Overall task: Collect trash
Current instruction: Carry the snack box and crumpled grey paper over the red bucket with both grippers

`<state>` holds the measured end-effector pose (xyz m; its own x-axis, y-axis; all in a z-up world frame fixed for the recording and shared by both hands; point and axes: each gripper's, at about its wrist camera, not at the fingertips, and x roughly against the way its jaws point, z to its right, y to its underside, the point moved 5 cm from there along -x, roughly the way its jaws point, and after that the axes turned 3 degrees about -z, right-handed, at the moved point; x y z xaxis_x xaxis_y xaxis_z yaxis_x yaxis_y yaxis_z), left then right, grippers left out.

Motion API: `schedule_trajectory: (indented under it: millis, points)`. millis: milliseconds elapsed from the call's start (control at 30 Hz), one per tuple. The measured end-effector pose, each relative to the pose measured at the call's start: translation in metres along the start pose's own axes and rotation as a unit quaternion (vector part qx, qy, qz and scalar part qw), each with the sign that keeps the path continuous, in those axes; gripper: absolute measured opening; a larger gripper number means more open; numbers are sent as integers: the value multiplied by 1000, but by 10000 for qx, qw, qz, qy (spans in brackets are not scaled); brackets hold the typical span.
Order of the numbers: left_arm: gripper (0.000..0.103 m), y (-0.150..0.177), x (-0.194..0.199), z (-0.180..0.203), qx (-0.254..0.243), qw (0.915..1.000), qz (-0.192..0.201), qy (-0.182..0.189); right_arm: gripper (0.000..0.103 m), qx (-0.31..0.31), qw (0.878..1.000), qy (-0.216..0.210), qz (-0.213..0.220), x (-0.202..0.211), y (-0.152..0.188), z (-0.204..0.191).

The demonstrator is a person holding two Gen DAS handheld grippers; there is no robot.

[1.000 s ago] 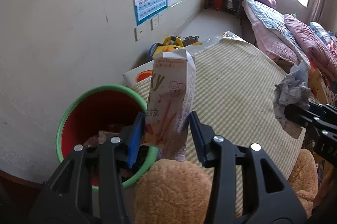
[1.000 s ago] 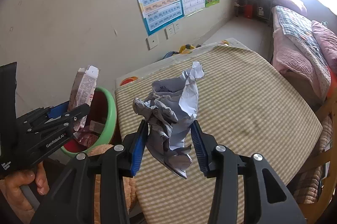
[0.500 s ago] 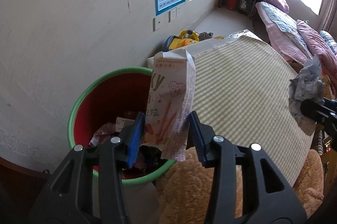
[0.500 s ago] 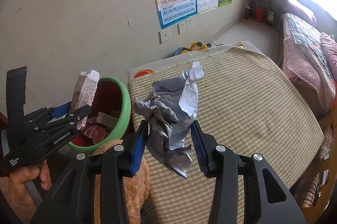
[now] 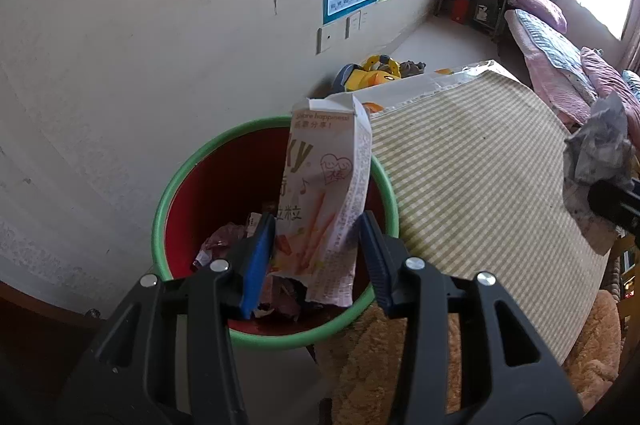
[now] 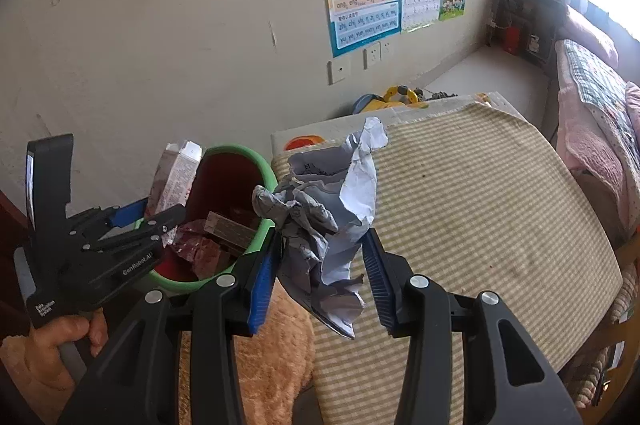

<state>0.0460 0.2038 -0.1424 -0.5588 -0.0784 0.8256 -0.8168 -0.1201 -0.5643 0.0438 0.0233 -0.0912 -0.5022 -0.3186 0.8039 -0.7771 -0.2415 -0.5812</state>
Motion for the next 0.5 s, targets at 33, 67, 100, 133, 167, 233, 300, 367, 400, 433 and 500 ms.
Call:
schedule_trajectory:
  millis: [33, 67, 100, 133, 167, 233, 300, 367, 400, 433, 500]
  points:
    - [42, 0, 0, 0, 11, 10000, 0, -6, 42, 23, 10000, 0, 14, 0, -2, -1]
    - [42, 0, -1, 0, 19, 10000, -2, -12, 42, 39, 10000, 4, 31, 1, -3, -2]
    - [43, 0, -1, -1, 31, 10000, -4, -17, 42, 44, 10000, 9, 47, 1, -4, -3]
    - [43, 1, -1, -2, 42, 10000, -7, -24, 42, 38, 10000, 7, 69, 1, -7, -3]
    - [43, 2, -1, -3, 55, 10000, -10, -32, 42, 37, 10000, 4, 80, 2, -8, -3]
    - [43, 3, -1, -7, 88, 9999, -18, -51, 42, 49, 9999, 5, 118, 2, -12, -4]
    - [43, 0, -4, -9, 111, 9999, -26, -75, 42, 95, 9998, -12, 150, 2, -16, -7]
    - [43, 2, -4, -13, 134, 9998, -25, -113, 42, 153, 9997, -38, 166, 1, -18, -13]
    - [43, 2, -4, -15, 142, 9998, -24, -131, 42, 192, 9997, -60, 168, 0, -19, -16]
    - [43, 2, -4, -17, 152, 9998, -21, -145, 42, 221, 9996, -77, 167, 0, -19, -18]
    - [43, 4, -4, -21, 182, 9997, -24, -166, 42, 296, 9994, -132, 150, -4, -20, -25]
